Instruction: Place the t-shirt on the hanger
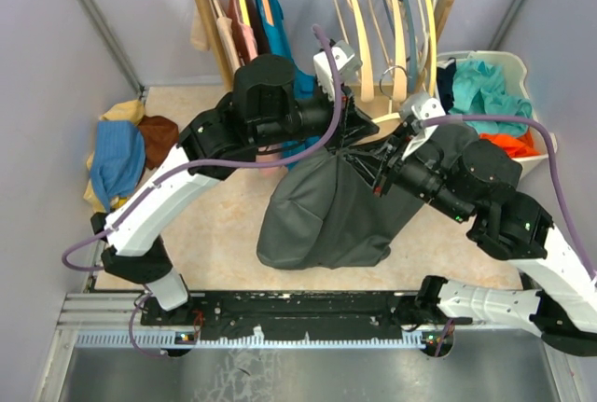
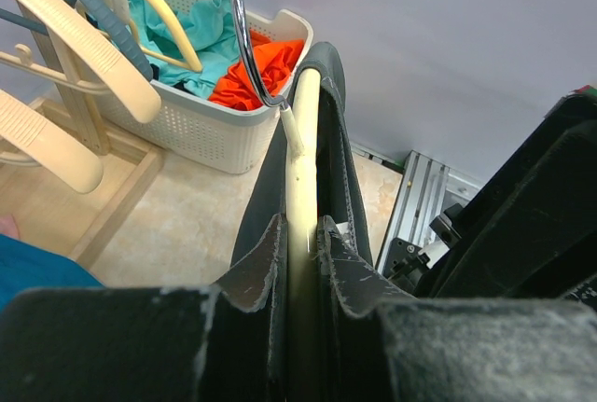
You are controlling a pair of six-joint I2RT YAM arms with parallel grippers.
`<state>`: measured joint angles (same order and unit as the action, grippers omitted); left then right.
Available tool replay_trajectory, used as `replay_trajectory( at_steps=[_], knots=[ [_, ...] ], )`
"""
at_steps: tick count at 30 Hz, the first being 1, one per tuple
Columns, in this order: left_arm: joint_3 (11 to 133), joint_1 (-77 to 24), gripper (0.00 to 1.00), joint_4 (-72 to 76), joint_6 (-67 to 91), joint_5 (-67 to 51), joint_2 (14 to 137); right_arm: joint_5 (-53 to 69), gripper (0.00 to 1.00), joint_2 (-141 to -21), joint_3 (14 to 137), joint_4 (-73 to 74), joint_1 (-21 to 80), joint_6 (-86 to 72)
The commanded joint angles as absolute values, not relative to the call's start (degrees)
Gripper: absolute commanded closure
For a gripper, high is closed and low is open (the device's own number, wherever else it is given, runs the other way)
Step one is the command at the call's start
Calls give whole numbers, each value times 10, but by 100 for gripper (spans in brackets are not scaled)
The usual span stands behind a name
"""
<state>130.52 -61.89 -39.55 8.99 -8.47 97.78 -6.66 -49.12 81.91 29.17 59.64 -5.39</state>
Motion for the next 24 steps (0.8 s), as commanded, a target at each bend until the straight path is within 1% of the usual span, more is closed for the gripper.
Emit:
replay_trajectory(
  at_steps=[1, 2, 3, 4, 5, 6, 7, 9, 12, 19, 22, 24],
  knots=[
    [1306, -620, 100, -367, 91, -92, 947, -67, 100, -496, 823, 255, 599, -65],
    [1306, -619, 100, -367, 90, -92, 945, -62, 100, -500, 825, 259, 599, -67],
    [1308, -620, 100, -369, 89, -92, 944, -56, 96, -504, 830, 263, 599, -68],
    [1313, -620, 100, -373, 87, -92, 944, -51, 83, -508, 837, 271, 599, -68],
    [1318, -620, 100, -377, 85, -90, 944, -46, 65, -512, 845, 280, 599, -70],
    [1324, -620, 100, -383, 82, -90, 942, -42, 55, -515, 855, 290, 599, -71],
    [1327, -620, 100, -387, 78, -92, 938, -41, 48, -515, 865, 301, 599, -72],
    [1327, -619, 100, -391, 71, -91, 920, -52, 41, -507, 878, 321, 599, -75],
    [1338, -619, 100, -405, 55, -86, 898, -56, 35, -494, 904, 354, 599, -79],
    [1362, -620, 100, -422, 29, -66, 836, -49, 32, -483, 997, 423, 599, -101],
    [1362, -619, 100, -419, 20, -48, 810, -95, 32, -478, 1026, 460, 599, -111],
    [1362, -620, 100, -421, 17, -43, 797, -154, 32, -472, 1034, 480, 599, -117]
  ],
)
